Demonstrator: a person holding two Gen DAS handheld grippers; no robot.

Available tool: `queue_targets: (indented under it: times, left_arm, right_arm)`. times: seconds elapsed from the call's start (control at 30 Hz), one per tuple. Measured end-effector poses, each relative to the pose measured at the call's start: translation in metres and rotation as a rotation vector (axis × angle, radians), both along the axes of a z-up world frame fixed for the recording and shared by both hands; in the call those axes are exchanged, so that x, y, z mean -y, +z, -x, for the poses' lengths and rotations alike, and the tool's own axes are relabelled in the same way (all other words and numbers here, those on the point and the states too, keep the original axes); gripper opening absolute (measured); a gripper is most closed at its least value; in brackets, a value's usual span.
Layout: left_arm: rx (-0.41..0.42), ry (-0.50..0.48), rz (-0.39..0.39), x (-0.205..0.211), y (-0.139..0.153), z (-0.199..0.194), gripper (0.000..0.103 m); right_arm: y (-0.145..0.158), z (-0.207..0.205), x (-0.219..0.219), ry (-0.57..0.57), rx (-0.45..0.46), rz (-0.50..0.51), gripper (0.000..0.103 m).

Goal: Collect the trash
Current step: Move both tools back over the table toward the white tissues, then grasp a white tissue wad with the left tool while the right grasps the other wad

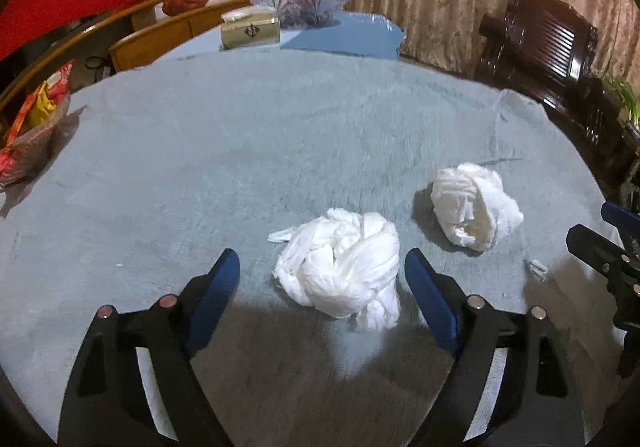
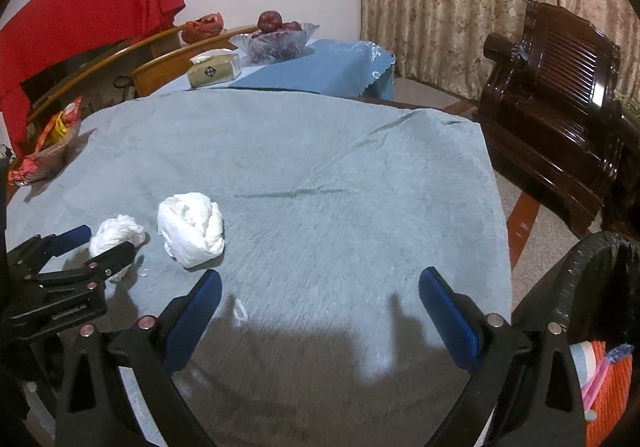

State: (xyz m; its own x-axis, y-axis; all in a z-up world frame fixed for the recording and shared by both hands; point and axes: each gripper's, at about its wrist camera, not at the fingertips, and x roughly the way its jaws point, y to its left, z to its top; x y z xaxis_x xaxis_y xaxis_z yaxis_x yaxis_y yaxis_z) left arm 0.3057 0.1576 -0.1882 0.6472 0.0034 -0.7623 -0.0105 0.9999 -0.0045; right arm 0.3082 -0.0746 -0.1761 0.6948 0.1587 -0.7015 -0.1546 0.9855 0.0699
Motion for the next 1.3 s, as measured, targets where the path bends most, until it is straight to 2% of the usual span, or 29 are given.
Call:
queue_targets:
  times: [0.17, 0.37, 0.53, 0.73, 0.87, 1.13, 1.23, 1.3]
  left_arm:
    - [-0.054, 0.009, 0.019, -0.005, -0.008, -0.007, 0.077]
    - [-0.051, 0.02, 0.023, -0.005, -0.008, -0.005, 0.072]
    - [-0.054, 0.021, 0.017, -0.003, -0.009, -0.005, 0.072]
    - [-0.063, 0.024, 0.004, 0.0, -0.01, -0.008, 0.078]
    - [-0.08, 0.059, 0.01, -0.005, -0.012, -0.012, 0.091]
    - [-0.079, 0.057, 0.009, -0.005, -0.012, -0.012, 0.092]
    - [-0.073, 0.057, 0.016, -0.007, -0.011, -0.011, 0.089]
    - [-0.057, 0.064, 0.022, -0.008, -0.009, -0.007, 0.075]
  right_arm:
    - [-0.008, -0.006, -0.007, 0.001, -0.024, 0.019, 0.097]
    - [-0.019, -0.009, -0.011, 0.013, -0.061, 0.038, 0.097]
    - [-0.026, -0.013, -0.012, 0.007, -0.1, 0.042, 0.097]
    - [-0.03, -0.014, -0.015, 0.006, -0.117, 0.058, 0.097]
    - [-0.03, -0.013, -0.013, 0.007, -0.121, 0.055, 0.098]
    - [-0.03, -0.013, -0.015, 0.006, -0.122, 0.064, 0.098]
    - [-0.03, -0.013, -0.014, 0.006, -0.123, 0.064, 0.098]
    - [-0.03, -0.013, -0.015, 0.006, -0.123, 0.065, 0.098]
